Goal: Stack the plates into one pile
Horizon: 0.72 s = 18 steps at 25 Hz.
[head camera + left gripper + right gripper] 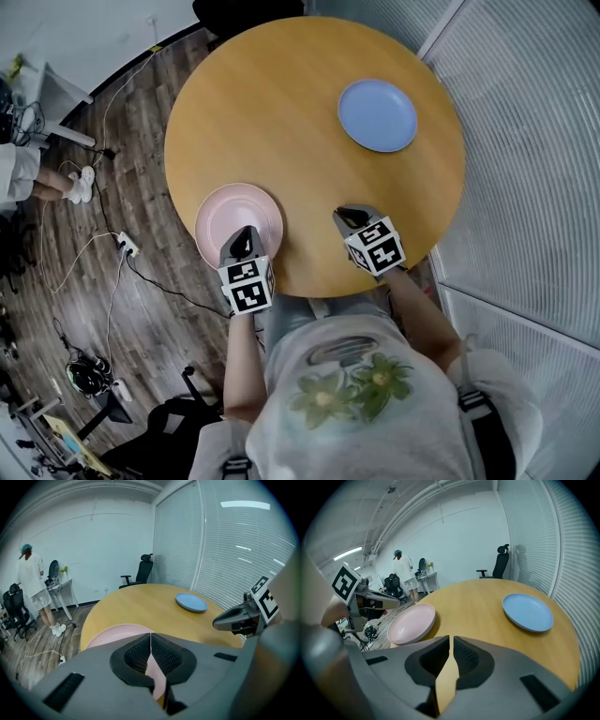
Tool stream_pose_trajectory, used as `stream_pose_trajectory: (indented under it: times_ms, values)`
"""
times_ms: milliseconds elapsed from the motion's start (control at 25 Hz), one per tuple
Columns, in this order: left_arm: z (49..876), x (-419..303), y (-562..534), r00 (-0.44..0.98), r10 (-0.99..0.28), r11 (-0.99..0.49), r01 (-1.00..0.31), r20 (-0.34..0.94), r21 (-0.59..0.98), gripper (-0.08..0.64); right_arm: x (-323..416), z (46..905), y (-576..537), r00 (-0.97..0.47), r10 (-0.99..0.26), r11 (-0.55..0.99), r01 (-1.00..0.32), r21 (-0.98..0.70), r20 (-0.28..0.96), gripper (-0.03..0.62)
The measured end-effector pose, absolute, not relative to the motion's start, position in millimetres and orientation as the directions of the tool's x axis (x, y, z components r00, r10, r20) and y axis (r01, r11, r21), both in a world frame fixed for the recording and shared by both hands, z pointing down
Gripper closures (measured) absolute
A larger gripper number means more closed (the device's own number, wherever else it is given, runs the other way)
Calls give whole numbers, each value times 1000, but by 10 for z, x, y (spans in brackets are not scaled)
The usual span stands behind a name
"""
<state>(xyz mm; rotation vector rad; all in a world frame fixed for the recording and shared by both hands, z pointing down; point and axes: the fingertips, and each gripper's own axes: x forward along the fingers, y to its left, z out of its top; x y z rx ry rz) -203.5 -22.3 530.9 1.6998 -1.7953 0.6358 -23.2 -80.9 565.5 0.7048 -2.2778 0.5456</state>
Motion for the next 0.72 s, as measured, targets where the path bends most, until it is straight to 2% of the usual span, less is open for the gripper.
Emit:
stream_pose_trajectory:
  times_ms: [440, 720]
  values:
    - [5286, -935, -414, 92, -722, -48, -995, 685, 83, 538, 635, 5573, -832, -596, -372, 768, -628, -125, 712, 537]
    - [5259, -503, -651, 139, -729, -65, -989, 670, 135, 538, 790, 5449, -1131, -620, -369, 825, -562, -63, 692, 535]
